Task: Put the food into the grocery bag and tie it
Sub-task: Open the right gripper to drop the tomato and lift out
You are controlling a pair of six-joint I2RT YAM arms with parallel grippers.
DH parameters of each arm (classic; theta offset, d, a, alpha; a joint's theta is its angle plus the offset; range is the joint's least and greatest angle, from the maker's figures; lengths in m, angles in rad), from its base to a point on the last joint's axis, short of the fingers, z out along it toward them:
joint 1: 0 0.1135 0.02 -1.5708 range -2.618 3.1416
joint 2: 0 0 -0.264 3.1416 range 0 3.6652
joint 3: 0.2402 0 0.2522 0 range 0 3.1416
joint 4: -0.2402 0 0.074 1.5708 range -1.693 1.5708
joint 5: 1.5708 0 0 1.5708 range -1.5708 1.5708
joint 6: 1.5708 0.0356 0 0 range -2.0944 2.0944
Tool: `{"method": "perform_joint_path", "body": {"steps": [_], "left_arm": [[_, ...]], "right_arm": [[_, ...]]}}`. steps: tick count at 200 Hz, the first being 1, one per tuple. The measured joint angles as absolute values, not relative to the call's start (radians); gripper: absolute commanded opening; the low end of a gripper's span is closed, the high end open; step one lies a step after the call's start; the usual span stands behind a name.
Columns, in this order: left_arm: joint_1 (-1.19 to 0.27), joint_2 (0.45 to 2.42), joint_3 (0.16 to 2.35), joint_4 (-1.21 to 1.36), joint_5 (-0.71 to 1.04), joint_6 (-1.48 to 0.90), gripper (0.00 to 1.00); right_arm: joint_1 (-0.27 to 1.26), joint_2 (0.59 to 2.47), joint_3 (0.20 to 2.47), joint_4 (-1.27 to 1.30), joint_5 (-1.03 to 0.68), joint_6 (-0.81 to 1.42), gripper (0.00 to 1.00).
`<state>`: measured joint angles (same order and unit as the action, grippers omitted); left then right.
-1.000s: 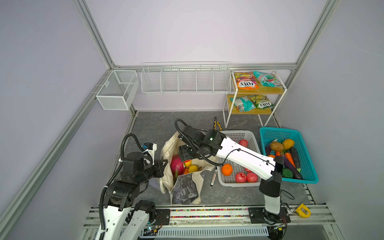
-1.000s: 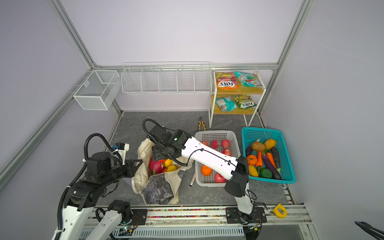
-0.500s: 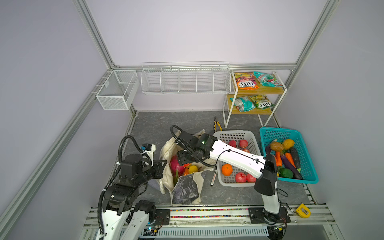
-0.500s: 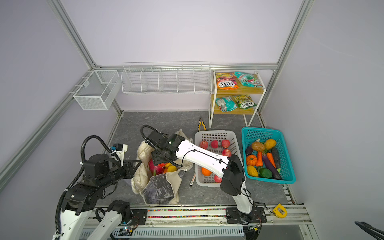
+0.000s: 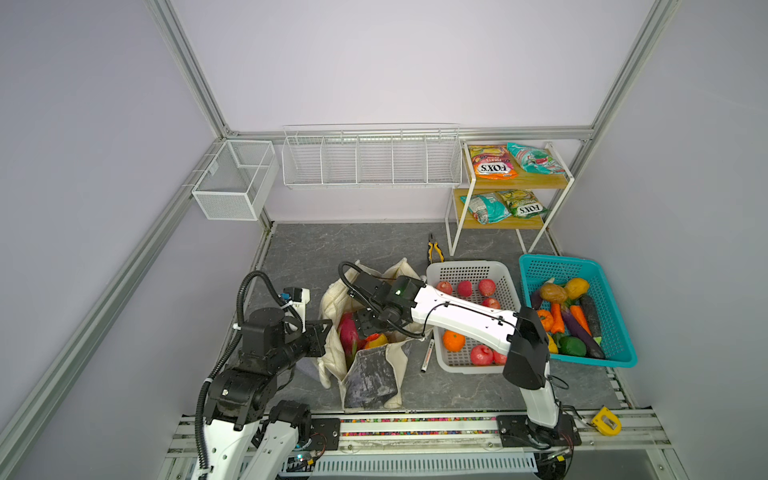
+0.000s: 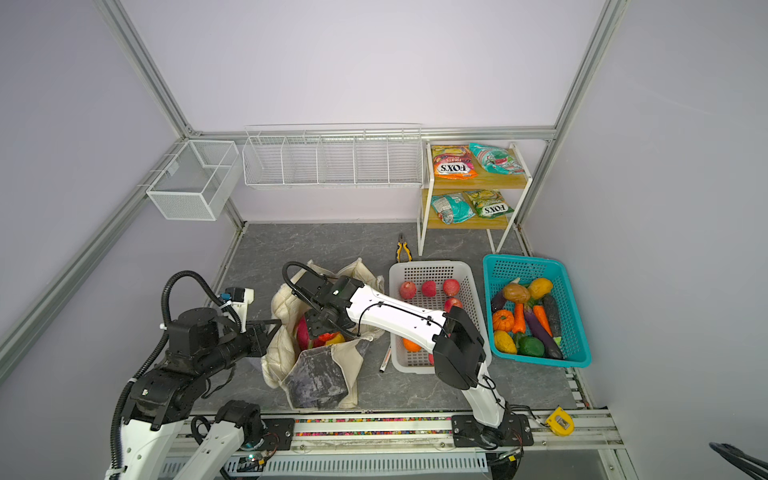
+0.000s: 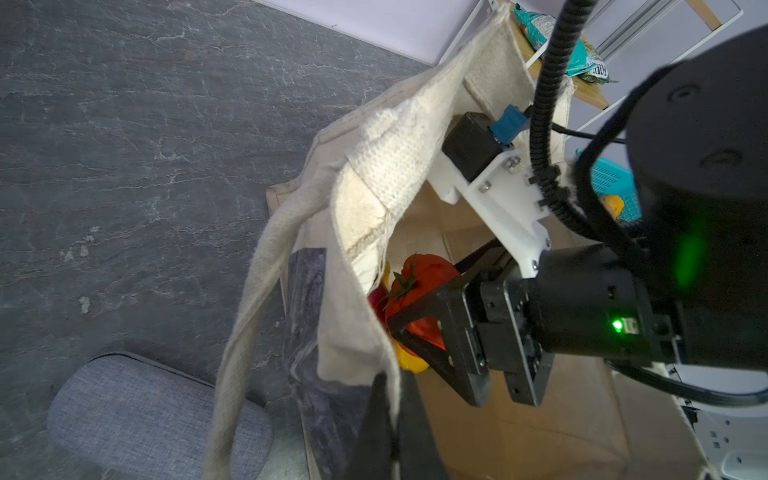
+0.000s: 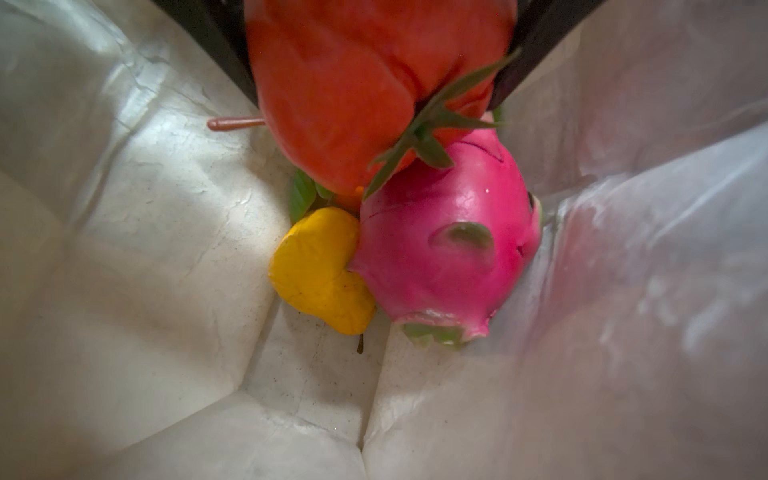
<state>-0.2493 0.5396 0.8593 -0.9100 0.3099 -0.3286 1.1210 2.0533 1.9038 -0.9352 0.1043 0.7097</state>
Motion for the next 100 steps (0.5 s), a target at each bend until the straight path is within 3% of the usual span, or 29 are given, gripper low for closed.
{"method": "perform_joint_path", "body": {"steps": [75,90,100], "left_arm": [[-0.249,0.54,0.859,-0.91,0.311,-0.329,0.0],[-0.249,0.54,0.859,-0.91,0.311,-0.328,0.0],[-0.249,0.54,0.859,-0.91,0.311,-0.328,0.0]], "right_arm": [[1.123,2.094,1.898,-0.919,0.089,0.706,1.0],[1.126,2.094,1.898,-0.918,0.09,0.701,0.88],[1.129,2.094,1.898,-0.918,0.093,0.704,0.88]]}}
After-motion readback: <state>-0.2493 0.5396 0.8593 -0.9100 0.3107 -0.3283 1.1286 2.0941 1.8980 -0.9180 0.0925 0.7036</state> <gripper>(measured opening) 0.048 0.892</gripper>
